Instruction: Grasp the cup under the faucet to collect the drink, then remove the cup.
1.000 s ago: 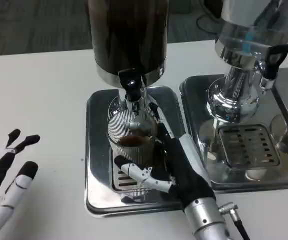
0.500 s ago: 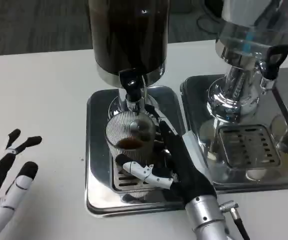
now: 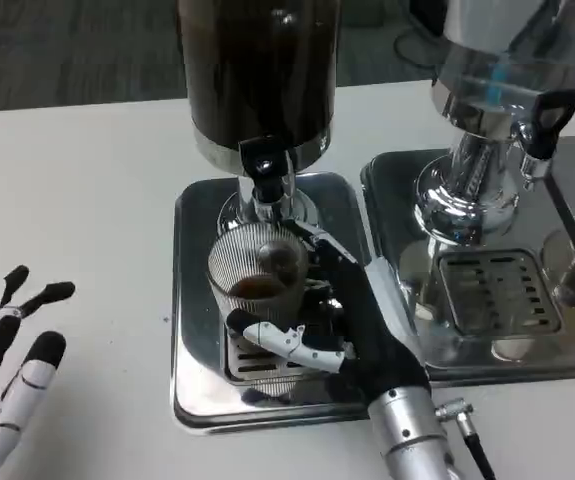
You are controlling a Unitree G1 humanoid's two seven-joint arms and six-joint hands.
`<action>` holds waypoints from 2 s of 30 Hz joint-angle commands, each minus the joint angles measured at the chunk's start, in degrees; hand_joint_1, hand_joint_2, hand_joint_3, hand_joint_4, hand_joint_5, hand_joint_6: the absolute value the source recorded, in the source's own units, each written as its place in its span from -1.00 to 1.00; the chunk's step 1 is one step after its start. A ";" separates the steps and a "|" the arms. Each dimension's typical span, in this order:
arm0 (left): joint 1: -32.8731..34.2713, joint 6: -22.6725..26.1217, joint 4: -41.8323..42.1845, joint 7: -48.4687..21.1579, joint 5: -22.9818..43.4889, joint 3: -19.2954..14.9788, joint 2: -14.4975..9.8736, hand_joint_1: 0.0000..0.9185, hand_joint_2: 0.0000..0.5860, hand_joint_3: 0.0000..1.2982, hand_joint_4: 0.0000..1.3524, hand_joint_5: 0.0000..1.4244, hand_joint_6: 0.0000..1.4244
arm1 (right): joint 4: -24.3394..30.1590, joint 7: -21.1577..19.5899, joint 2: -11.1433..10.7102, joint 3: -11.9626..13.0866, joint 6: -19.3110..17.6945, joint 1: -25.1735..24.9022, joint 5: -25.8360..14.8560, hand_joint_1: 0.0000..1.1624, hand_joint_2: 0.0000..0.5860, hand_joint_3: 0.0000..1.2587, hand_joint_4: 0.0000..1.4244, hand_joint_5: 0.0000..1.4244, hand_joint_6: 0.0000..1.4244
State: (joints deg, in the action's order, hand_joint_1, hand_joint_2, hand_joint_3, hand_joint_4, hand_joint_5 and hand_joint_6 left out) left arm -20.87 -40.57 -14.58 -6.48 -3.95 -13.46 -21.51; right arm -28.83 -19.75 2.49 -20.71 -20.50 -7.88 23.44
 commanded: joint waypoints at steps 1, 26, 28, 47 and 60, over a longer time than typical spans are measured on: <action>-0.64 0.80 0.54 0.64 -0.05 -0.45 0.36 -1.00 -0.25 -0.58 -1.00 -0.88 -1.00 | -2.10 -0.60 1.63 0.15 -0.43 0.11 -0.26 0.59 -0.42 -0.55 -0.43 -0.25 -0.09; -0.43 1.45 -0.56 0.41 0.36 -0.54 0.36 -1.00 -0.19 -0.58 -1.00 -0.90 -1.00 | -4.97 -5.27 1.91 0.72 -3.80 -0.86 0.12 0.87 -0.57 -0.35 -0.28 0.06 0.64; -0.49 1.66 -0.73 0.25 0.70 -0.54 0.47 -1.00 -0.18 -0.58 -1.00 -0.90 -1.00 | -4.97 -5.46 1.84 0.66 -4.10 -0.84 0.23 0.89 -0.65 -0.34 -0.28 0.08 0.67; 0.00 2.33 -0.83 0.01 -0.14 0.22 -0.32 -1.00 -0.23 -0.63 -1.00 -0.91 -1.00 | -2.60 -9.47 1.28 1.28 -6.42 0.76 2.37 0.90 -0.71 -0.28 -0.23 0.11 0.71; 1.24 7.42 1.44 1.25 -10.41 2.28 -3.98 -1.00 -0.39 -1.00 -1.00 -1.00 -1.00 | 4.48 -11.52 -0.78 1.31 -7.86 5.44 6.32 0.90 -0.74 -0.25 -0.19 0.13 0.75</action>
State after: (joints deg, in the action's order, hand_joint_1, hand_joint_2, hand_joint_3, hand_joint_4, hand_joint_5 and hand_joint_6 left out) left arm -19.49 -35.30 -14.77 -6.02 -9.93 -12.32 -23.71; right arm -27.41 -30.12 1.45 -19.48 -25.46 -2.94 29.96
